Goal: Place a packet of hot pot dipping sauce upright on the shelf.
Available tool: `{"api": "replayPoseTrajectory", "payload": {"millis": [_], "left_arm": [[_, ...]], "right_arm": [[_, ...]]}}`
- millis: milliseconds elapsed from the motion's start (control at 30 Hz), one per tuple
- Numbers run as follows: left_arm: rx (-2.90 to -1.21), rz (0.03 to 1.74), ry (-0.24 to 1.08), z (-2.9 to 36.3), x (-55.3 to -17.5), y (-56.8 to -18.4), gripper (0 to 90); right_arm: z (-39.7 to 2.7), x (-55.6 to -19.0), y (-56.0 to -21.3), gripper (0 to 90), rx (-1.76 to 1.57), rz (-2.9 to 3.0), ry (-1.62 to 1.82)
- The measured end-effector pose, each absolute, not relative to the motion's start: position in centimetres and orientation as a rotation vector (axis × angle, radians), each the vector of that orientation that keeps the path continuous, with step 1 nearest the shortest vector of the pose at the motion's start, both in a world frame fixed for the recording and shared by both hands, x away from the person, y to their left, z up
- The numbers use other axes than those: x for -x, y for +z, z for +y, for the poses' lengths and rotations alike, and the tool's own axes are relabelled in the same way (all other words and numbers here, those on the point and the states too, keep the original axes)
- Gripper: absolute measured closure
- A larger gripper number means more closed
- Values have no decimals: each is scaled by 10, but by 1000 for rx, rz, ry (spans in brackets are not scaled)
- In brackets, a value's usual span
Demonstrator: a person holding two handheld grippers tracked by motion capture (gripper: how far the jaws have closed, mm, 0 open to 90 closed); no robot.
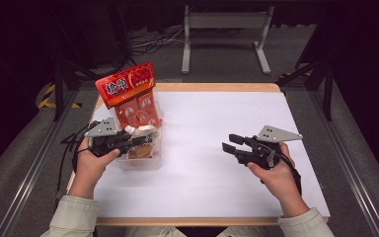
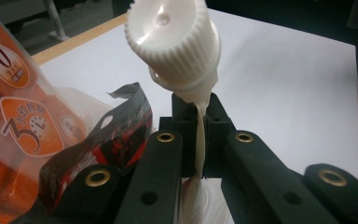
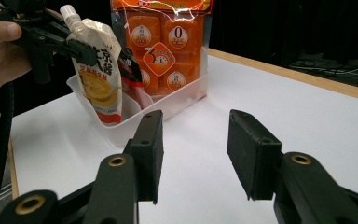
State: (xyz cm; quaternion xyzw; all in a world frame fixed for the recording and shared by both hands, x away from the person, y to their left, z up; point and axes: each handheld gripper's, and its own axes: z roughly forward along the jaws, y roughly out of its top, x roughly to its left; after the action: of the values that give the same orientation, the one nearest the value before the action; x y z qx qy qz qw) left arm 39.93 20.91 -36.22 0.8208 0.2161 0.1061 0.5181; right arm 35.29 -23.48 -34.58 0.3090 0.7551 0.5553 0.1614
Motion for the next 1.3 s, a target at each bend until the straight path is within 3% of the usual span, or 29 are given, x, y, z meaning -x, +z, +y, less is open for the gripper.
{"api": "replayPoseTrajectory", "payload": {"millis": [400,500,667,733,1033,1300], "left_arm": [[-2006,565,285,223,-391,-372,826],[-1985,594,281,228,-388,-373,744],[-1908,655,328,236,-376,-368,312],[-1896,654,351,241,-370,-365,240],[-1903,700,385,261,-349,-375,143],[-1907,783,404,275,-351,-394,76]], "right_arm": [[-244,-353,-344,549,-907,2123,1594],[-246,-354,-344,545,-911,2117,1597],[-250,-354,-344,514,-915,2099,1603],[-253,-354,-344,488,-916,2084,1603],[-275,-351,-352,374,-961,2020,1567],[-296,-348,-365,349,-1015,1989,1519]]}}
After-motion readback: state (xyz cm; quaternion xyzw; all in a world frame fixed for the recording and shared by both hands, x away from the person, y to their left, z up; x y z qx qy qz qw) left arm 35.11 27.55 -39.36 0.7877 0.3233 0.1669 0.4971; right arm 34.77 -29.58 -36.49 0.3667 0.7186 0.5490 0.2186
